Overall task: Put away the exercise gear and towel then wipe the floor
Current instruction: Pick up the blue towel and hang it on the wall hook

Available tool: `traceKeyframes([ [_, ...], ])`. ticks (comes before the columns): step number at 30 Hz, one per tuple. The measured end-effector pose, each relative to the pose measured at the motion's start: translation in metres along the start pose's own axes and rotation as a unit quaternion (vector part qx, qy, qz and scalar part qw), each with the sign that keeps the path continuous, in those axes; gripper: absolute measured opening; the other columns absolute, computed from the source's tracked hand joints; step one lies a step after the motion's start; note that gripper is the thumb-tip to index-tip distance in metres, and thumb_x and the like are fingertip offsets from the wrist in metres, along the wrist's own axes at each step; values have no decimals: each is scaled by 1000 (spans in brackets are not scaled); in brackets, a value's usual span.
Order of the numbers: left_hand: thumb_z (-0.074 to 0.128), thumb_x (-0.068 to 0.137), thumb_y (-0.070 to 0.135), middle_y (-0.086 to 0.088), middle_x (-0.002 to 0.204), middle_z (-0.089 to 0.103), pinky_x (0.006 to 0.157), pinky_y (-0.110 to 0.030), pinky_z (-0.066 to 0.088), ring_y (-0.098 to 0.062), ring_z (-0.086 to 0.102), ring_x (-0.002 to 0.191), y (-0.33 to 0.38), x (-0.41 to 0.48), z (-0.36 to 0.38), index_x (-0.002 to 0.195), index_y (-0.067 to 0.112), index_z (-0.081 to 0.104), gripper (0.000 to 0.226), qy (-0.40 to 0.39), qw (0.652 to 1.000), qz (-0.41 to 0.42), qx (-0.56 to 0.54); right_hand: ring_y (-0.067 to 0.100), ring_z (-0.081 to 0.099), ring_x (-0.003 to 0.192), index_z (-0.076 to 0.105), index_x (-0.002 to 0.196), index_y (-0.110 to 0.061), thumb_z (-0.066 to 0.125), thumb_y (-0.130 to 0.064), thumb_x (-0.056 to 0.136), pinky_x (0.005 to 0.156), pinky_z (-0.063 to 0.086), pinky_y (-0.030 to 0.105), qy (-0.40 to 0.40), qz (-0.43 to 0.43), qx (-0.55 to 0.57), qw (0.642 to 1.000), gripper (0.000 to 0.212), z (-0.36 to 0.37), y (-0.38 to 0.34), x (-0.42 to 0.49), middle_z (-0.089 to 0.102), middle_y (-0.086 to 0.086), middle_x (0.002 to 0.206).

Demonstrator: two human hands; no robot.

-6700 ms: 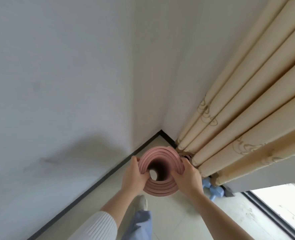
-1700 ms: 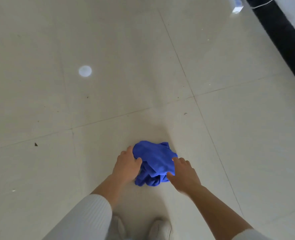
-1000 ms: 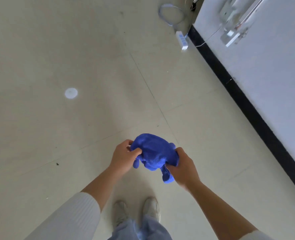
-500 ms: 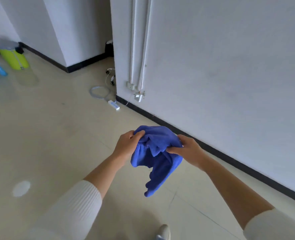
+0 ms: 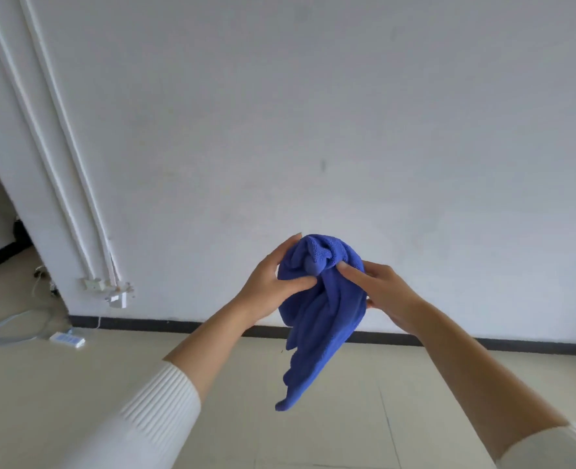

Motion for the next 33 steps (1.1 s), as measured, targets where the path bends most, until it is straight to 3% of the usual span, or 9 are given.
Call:
traceKeyframes([
  [3, 63, 89, 27, 12, 98, 71, 82, -17, 47, 0, 63, 94, 35, 36, 91, 100, 26, 69, 13, 6, 1000, 26, 5, 16, 68, 101, 69, 110, -22, 58, -53, 88, 90, 53, 38, 29, 26, 1, 999, 40, -90, 21, -30, 73, -2, 106],
  [9, 60, 90, 34, 1, 72, 54, 64, -25, 35, -12, 47, 66, 87, 104, 233, 80, 5, 60, 30, -60, 997, 47, 30, 23, 69, 95, 69, 99, -12, 73, -19, 80, 84, 55, 39, 148, 52, -19, 987, 21, -251, 63, -88, 73, 7, 100],
  [13, 59, 91, 36, -2, 65, 36, 50, -19, 25, -13, 32, 57, 121, 147, 320, 66, 9, 40, 42, -142, 985, 79, 61, 14, 67, 86, 70, 97, -25, 69, -16, 81, 74, 52, 26, 293, 52, -85, 951, 19, -334, 86, -114, 71, -8, 95],
  [16, 59, 90, 43, -5, 69, 44, 59, -26, 32, -16, 40, 62, 138, 179, 380, 74, -3, 47, 50, -193, 977, 82, 51, 11, 64, 86, 68, 98, -22, 71, -20, 80, 74, 48, 24, 397, 39, -78, 914, 18, -380, 100, -133, 67, -10, 96],
  [20, 62, 87, 48, -10, 77, 62, 69, -34, 44, -19, 56, 70, 143, 220, 462, 90, -5, 61, 53, -262, 961, 76, 52, 14, 67, 75, 69, 83, -14, 71, -35, 80, 68, 53, 30, 357, 44, -11, 933, 22, -410, 128, -144, 72, -3, 80],
  [23, 61, 85, 53, -21, 97, 69, 83, -45, 53, -22, 65, 79, 145, 247, 520, 95, 0, 67, 54, -315, 943, 77, 72, 13, 47, 50, 54, 68, -6, 66, -29, 81, 52, 37, 26, 378, 102, -54, 919, 29, -446, 164, -137, 53, -3, 58],
  [26, 55, 92, 49, -9, 100, 74, 92, -41, 53, -23, 70, 95, 146, 283, 564, 97, 12, 74, 42, -358, 929, 71, 53, 17, 43, 66, 55, 81, 8, 59, -29, 85, 64, 36, 30, 418, 95, 5, 903, 37, -508, 193, -135, 50, 4, 70],
  [30, 49, 94, 51, -4, 105, 73, 94, -36, 52, -22, 69, 100, 148, 347, 615, 104, 12, 73, 47, -417, 907, 46, 29, 18, 63, 81, 65, 97, -3, 52, -20, 97, 77, 50, 33, 410, 72, 117, 902, 22, -603, 212, -132, 68, 5, 90],
  [33, 49, 94, 50, -2, 108, 73, 96, -36, 51, -20, 69, 101, 150, 391, 661, 107, 14, 73, 45, -458, 887, 35, 34, 20, 57, 82, 66, 98, -9, 52, -22, 98, 77, 46, 31, 408, 63, 159, 897, 20, -666, 221, -127, 65, 4, 92],
])
Point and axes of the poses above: each hand's wrist, its own x-axis towards the middle knuckle, its own z-axis out of the palm, y = z × x, the point moved 2 cm from there along x, towards the middle knuckle
